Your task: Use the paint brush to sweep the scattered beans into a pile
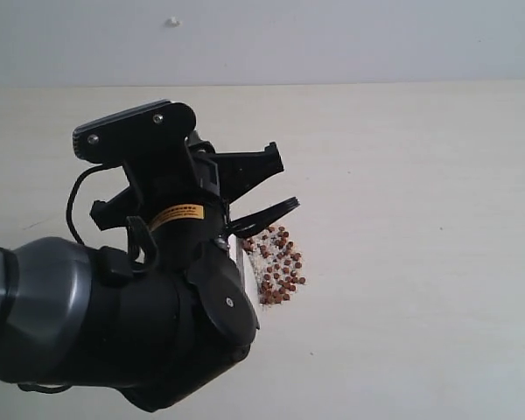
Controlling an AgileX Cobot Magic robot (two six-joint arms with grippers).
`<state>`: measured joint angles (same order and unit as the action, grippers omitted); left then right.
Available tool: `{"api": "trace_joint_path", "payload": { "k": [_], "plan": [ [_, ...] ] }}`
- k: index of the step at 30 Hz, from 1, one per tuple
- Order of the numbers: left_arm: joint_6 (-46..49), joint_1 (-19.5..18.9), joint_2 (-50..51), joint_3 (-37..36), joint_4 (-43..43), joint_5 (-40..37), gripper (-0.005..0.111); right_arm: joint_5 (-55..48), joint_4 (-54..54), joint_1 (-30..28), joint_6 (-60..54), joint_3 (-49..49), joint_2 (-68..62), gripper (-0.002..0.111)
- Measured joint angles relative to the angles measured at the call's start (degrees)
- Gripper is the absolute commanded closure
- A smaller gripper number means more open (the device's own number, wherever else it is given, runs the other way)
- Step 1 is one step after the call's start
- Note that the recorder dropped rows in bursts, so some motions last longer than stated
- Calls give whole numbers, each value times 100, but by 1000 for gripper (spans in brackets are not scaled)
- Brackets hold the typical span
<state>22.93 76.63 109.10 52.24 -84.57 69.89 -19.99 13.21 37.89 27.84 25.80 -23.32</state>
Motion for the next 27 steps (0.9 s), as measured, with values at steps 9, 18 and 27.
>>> {"api": "trace_joint_path", "payload": {
  "k": [9, 18, 27],
  "plan": [
    [380, 0, -519, 0, -27, -66, 107, 0, 0, 0, 0, 0, 0, 108],
    [1428, 273, -832, 0, 601, -59, 107, 0, 0, 0, 0, 0, 0, 108],
    [1816, 873, -841, 0, 2032, -73, 107, 0, 0, 0, 0, 0, 0, 108]
  ]
}}
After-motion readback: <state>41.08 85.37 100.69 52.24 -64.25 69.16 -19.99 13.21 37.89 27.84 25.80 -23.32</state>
